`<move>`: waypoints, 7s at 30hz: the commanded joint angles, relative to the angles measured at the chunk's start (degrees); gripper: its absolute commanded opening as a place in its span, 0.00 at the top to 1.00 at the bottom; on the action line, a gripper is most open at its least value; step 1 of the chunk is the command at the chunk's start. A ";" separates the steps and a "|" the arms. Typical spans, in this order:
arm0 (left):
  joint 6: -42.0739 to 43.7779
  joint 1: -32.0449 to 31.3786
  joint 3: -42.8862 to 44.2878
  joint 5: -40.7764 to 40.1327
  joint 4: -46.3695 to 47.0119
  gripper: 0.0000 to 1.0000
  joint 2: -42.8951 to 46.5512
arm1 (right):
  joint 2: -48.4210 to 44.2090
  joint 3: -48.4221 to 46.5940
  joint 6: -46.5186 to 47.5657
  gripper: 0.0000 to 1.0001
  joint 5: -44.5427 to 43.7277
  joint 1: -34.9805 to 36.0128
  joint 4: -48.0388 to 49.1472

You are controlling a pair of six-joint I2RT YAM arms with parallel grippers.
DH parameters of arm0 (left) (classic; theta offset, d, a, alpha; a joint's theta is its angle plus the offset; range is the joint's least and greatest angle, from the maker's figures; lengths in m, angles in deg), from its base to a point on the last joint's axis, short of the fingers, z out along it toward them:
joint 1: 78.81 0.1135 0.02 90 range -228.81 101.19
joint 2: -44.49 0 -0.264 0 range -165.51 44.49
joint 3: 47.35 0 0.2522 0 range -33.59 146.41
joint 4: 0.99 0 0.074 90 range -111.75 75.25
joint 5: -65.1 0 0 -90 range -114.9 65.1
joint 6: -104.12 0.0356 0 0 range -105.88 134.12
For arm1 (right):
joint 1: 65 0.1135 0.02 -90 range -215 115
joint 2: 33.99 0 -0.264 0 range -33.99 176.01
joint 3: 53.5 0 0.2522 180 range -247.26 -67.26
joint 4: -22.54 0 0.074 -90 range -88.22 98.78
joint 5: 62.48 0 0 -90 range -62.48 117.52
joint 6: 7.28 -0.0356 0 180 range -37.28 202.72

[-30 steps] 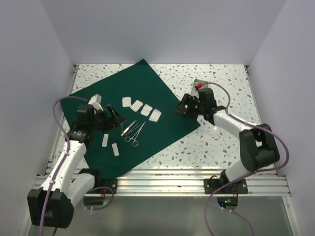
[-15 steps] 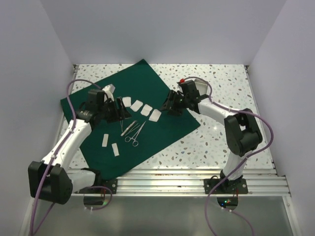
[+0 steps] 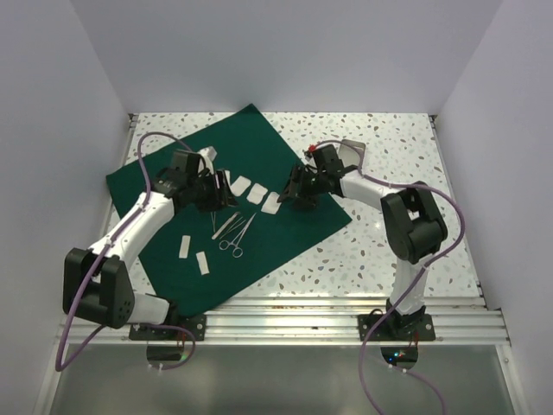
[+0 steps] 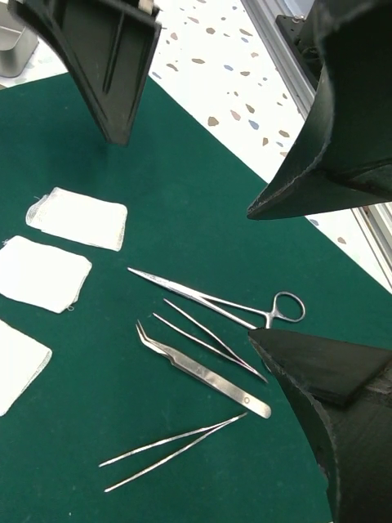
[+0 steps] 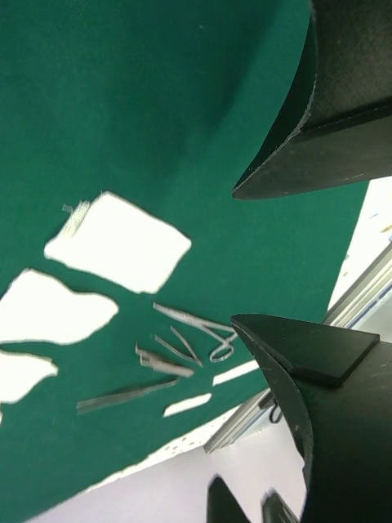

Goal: Prepare the surgical pack

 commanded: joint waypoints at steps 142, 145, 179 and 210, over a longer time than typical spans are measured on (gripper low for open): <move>29.63 3.49 36.58 3.79 -3.36 1.00 -43.06 | -15.19 11.93 14.40 0.39 15.75 -13.34 -11.84; 29.63 3.41 35.61 3.88 -2.74 1.00 -41.56 | -15.10 12.11 14.40 0.39 15.66 -13.34 -11.58; 29.37 2.79 38.77 -1.30 -4.24 1.00 -45.07 | -14.66 12.19 14.58 0.39 15.93 -13.26 -11.66; 31.30 1.38 35.43 3.88 -3.09 1.00 -41.47 | -14.13 12.63 14.14 0.39 16.89 -13.26 -10.87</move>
